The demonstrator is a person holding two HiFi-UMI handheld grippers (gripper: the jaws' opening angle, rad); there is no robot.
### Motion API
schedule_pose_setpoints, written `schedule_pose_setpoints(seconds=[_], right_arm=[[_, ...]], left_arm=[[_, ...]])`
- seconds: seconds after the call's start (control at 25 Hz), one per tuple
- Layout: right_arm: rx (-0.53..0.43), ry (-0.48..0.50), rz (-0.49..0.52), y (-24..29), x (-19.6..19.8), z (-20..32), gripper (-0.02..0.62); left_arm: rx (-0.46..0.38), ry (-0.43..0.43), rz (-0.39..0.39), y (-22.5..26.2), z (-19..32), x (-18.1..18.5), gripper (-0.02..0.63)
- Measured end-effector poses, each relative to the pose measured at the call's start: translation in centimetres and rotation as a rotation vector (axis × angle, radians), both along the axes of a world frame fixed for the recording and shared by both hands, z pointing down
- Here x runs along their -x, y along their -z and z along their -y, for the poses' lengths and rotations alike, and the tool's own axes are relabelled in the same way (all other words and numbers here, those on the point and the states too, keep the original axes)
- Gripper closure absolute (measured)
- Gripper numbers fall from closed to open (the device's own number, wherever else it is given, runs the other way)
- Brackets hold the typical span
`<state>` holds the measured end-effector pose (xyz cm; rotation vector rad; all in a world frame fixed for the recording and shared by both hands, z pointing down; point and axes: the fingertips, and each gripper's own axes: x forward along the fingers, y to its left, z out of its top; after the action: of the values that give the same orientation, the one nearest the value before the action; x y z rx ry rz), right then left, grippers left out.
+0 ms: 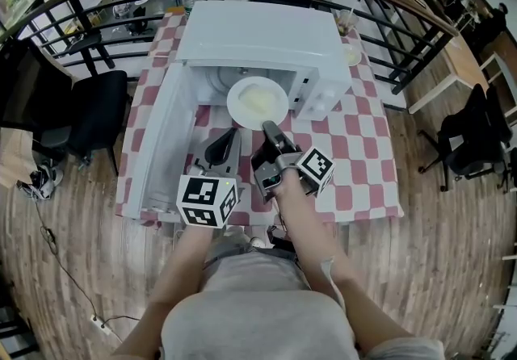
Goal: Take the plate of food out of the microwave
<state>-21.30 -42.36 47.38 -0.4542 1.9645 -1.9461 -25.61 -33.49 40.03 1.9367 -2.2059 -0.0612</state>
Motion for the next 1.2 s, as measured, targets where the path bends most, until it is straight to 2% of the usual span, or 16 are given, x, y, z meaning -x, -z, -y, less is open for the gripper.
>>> schedule_pose_setpoints(seconds=[0.68,1.2], right_arm=[[-0.062,0.001,0.045,2.5,-1.6,-1.2,0.560],[-0.098,0.015,0.034,3.0,-1.3,-0.9,0.560]], left_arm=[[-0.007,-0.011,0.017,0.3,-0.1,-0.3,0.603],[-0.024,-0.009,0.025,0.7,0.7,0.0,0.603]])
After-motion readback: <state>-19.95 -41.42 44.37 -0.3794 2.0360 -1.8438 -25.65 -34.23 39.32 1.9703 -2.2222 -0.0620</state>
